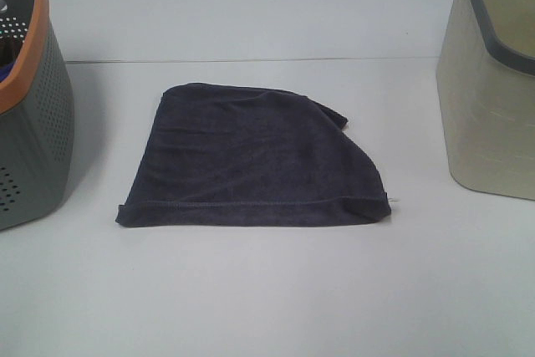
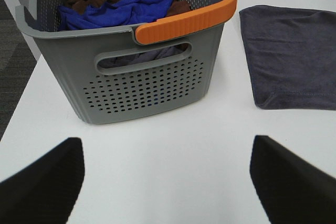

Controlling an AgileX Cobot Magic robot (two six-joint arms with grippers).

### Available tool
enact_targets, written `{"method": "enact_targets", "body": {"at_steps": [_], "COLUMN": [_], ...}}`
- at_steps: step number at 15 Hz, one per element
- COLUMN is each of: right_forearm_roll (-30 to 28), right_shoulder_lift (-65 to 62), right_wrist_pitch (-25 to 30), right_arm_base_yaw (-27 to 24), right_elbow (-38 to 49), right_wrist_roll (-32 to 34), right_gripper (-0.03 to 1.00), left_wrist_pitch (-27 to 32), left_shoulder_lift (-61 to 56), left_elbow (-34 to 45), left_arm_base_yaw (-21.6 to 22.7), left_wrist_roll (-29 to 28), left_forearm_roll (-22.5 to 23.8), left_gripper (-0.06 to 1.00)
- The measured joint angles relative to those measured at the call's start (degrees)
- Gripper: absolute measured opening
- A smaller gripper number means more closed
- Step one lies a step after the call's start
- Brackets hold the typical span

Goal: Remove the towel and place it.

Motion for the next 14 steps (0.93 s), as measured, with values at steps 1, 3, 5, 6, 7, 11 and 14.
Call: {"method": "enact_targets", "body": {"at_steps": [1,3,5,6,7,11,14], "right_forearm_roll": [0.0,0.0,0.0,0.0,0.0,0.0,0.0], "right_shoulder_lift": [0.0,0.0,0.0,0.0,0.0,0.0,0.0], "right_wrist_pitch": [0.0,0.0,0.0,0.0,0.0,0.0,0.0], "right_arm_base_yaw": [0.0,0.0,0.0,0.0,0.0,0.0,0.0], "right_elbow": [0.0,0.0,0.0,0.0,0.0,0.0,0.0], "right_wrist_roll": [0.0,0.0,0.0,0.0,0.0,0.0,0.0], "right_gripper": [0.75,0.75,0.75,0.75,0.75,0.75,0.75], "left_wrist_pitch": [0.0,0.0,0.0,0.0,0.0,0.0,0.0], "left_shoulder_lift": [0.0,0.0,0.0,0.0,0.0,0.0,0.0], "left_elbow": [0.0,0.0,0.0,0.0,0.0,0.0,0.0], "left_arm_base_yaw": [0.0,0.0,0.0,0.0,0.0,0.0,0.0], "left_wrist_roll": [0.0,0.0,0.0,0.0,0.0,0.0,0.0], "left_forearm_roll": [0.0,0.0,0.0,0.0,0.0,0.0,0.0], "left_gripper": [0.81,0.81,0.81,0.81,0.81,0.81,0.81]}}
